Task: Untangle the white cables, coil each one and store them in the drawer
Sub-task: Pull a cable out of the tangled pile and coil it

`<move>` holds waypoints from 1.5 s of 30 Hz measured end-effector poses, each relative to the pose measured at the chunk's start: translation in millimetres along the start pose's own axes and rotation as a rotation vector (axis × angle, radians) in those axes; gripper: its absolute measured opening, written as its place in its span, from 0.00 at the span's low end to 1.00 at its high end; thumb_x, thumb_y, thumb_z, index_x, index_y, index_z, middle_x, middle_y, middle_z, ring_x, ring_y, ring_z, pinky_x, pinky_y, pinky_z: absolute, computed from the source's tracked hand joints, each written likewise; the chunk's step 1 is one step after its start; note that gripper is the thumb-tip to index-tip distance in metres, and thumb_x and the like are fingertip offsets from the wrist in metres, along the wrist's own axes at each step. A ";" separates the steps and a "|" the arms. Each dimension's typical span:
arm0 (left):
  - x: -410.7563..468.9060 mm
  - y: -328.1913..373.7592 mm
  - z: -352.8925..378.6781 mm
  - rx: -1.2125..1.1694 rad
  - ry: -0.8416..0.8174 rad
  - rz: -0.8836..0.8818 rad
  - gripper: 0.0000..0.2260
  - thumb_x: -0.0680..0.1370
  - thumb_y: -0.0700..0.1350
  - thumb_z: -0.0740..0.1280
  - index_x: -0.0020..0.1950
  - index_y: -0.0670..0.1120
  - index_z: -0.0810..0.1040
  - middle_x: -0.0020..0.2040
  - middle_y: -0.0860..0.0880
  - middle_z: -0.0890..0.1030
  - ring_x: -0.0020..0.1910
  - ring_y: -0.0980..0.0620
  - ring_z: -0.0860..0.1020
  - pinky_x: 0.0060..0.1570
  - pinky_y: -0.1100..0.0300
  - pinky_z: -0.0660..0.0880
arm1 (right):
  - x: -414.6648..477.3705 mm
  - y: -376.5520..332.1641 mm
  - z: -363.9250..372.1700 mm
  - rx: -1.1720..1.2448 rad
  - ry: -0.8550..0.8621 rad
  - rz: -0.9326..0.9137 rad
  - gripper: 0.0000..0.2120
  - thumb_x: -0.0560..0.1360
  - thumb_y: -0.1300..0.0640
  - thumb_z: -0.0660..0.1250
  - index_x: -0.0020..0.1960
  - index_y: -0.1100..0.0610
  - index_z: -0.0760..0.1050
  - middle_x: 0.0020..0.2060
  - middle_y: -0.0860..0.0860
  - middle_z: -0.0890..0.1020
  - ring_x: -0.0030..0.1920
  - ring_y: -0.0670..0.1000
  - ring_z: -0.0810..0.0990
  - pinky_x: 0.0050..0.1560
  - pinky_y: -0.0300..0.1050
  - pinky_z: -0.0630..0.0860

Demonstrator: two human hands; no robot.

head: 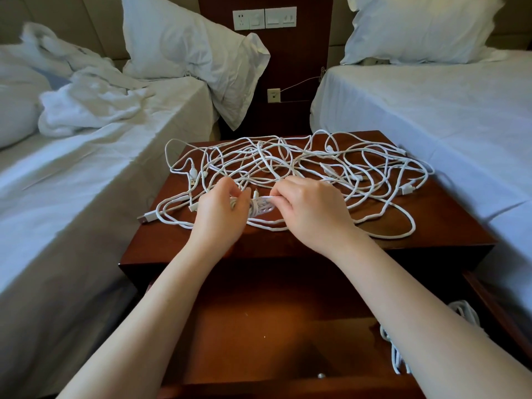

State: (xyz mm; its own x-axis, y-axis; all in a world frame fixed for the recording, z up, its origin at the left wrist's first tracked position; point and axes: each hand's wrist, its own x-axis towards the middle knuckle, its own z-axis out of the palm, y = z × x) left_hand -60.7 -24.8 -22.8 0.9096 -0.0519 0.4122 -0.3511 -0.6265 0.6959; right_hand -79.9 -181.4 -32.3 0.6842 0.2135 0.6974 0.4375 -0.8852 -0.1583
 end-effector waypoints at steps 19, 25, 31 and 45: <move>1.1 -4.8 7.9 -0.492 0.118 -0.059 0.15 0.81 0.45 0.62 0.36 0.47 0.64 0.25 0.48 0.68 0.22 0.51 0.68 0.25 0.59 0.63 | -4.6 -16.0 11.6 0.088 0.108 -0.007 0.05 0.72 0.61 0.69 0.38 0.59 0.76 0.33 0.51 0.75 0.30 0.48 0.68 0.32 0.41 0.63; 2.7 -3.1 6.9 -0.831 -0.073 -0.304 0.11 0.82 0.42 0.58 0.40 0.44 0.63 0.20 0.51 0.64 0.17 0.56 0.61 0.19 0.66 0.57 | -4.4 -19.6 8.4 0.064 0.083 0.013 0.04 0.71 0.63 0.72 0.41 0.59 0.78 0.51 0.59 0.75 0.31 0.49 0.73 0.26 0.42 0.70; 2.6 -3.9 4.5 -0.864 -0.229 -0.267 0.14 0.84 0.42 0.54 0.39 0.42 0.66 0.20 0.49 0.64 0.17 0.55 0.59 0.18 0.66 0.56 | -8.1 -12.2 11.1 0.136 0.015 -0.009 0.03 0.73 0.64 0.70 0.45 0.59 0.76 0.57 0.57 0.77 0.37 0.54 0.79 0.29 0.46 0.76; -0.4 -13.6 -2.4 0.058 -0.177 0.382 0.19 0.76 0.40 0.66 0.66 0.45 0.70 0.56 0.53 0.72 0.45 0.61 0.71 0.43 0.74 0.67 | -3.0 10.9 6.3 0.330 -0.072 0.126 0.05 0.74 0.57 0.72 0.44 0.56 0.77 0.42 0.50 0.72 0.40 0.52 0.77 0.39 0.54 0.79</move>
State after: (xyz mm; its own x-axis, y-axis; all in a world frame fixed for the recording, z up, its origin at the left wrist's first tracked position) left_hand -56.8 -14.4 -31.1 0.7425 -0.4181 0.5234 -0.6617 -0.5788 0.4765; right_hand -73.5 -189.1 -40.5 0.7787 0.1501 0.6092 0.5041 -0.7278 -0.4650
